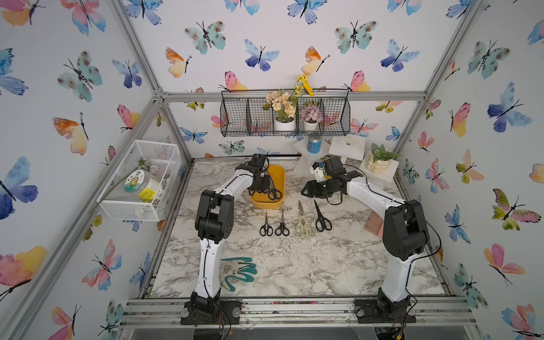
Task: Take the scissors out of the storage box
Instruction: Pick up the scissors from the storage box, then place the scissors at the center of the board.
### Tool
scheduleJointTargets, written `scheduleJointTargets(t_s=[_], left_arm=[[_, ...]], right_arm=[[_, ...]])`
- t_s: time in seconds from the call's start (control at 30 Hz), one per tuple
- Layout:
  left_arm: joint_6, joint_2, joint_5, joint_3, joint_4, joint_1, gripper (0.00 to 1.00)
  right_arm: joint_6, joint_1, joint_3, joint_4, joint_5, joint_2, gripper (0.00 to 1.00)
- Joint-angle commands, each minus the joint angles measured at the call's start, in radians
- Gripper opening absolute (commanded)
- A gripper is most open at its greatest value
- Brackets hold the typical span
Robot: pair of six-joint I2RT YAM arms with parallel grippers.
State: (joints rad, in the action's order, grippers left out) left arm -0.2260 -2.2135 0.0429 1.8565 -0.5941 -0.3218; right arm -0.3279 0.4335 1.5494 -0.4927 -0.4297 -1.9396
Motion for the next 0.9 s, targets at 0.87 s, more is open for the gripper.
scheduleJointTargets(t_s=[0.87], left_arm=[[-0.061,0.569,-0.018,-0.475,0.043,0.006,0.09]], right_arm=[[0.015,0.007,0.004,0.027,-0.023,-0.021,0.58]])
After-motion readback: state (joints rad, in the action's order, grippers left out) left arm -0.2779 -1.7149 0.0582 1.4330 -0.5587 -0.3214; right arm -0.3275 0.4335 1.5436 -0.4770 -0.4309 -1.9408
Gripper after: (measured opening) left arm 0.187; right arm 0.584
